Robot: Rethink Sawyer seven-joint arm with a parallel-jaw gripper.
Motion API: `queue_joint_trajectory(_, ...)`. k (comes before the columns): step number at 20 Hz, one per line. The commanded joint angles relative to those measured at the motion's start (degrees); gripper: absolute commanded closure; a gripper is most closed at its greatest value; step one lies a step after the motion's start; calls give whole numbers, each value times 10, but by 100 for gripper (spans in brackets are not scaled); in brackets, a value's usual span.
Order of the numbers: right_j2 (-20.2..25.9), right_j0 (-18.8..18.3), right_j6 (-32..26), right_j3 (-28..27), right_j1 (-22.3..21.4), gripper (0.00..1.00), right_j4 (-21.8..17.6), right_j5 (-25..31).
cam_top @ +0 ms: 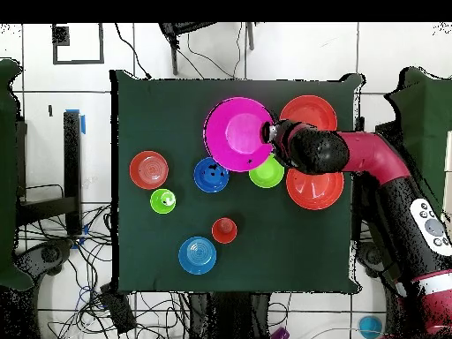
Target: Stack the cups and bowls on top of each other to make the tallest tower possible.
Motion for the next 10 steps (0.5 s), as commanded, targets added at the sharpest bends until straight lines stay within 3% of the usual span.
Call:
queue_joint_trajectory(1, 4, 13, -196, 26, 1, 100, -30, 55)
queue_joint_trajectory(3, 1, 14, -187, 28, 1, 100, -22, 64)
queue_joint_trajectory(4, 2, 13, -180, 29, 2, 0, -21, 60)
queue_joint_trajectory(10, 1, 12, -164, 29, 5, 0, -7, 69)
